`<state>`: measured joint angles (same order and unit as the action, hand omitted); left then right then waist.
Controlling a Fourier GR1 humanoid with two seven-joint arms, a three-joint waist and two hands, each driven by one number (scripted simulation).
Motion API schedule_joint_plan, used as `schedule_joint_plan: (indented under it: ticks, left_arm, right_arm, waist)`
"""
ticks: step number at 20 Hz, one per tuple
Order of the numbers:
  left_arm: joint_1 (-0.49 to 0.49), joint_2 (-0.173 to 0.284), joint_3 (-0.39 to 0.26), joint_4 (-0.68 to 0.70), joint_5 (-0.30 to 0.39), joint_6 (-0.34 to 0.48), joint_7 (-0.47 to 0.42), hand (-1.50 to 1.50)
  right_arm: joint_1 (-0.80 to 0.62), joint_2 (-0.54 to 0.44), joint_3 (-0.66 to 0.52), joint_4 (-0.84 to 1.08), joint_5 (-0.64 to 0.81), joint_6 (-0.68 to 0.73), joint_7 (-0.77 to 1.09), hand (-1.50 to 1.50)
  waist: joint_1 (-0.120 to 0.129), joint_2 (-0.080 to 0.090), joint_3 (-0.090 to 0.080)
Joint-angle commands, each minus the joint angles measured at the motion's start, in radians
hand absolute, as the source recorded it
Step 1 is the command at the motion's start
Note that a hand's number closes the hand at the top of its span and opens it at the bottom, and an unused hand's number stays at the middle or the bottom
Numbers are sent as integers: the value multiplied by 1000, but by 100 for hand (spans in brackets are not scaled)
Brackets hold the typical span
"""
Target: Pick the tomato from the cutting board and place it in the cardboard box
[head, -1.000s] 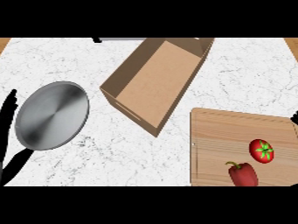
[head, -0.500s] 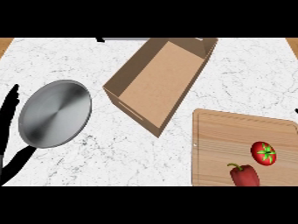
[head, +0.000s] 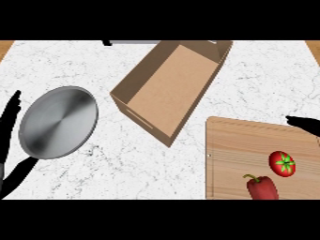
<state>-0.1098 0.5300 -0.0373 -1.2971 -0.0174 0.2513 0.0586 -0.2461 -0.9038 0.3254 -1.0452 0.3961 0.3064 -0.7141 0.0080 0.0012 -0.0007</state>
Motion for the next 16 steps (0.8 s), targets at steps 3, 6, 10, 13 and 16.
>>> schedule_joint_plan:
  ticks: [3,6,10,13,16]
  left_arm:
    - [-53,-44,8,15,-45,2,31,0]
    - [-41,-35,58,68,-31,-59,-38,0]
    - [-40,-38,99,57,-44,-80,-23,0]
    - [9,-72,79,-41,-100,-37,42,0]
    - [-10,-68,120,65,-91,-84,-56,0]
  right_arm:
    - [0,21,-1,-70,104,40,103,-150]
    - [-54,86,-19,66,189,20,45,-150]
    - [13,127,-50,-70,208,52,126,-150]
    - [16,159,-63,-19,263,39,85,-150]
    - [19,201,-73,-39,282,54,95,-150]
  waist:
    - [-11,-2,0]
    - [-5,0,1]
    - [-9,-2,0]
    - [-5,-2,1]
    - [-7,-1,1]
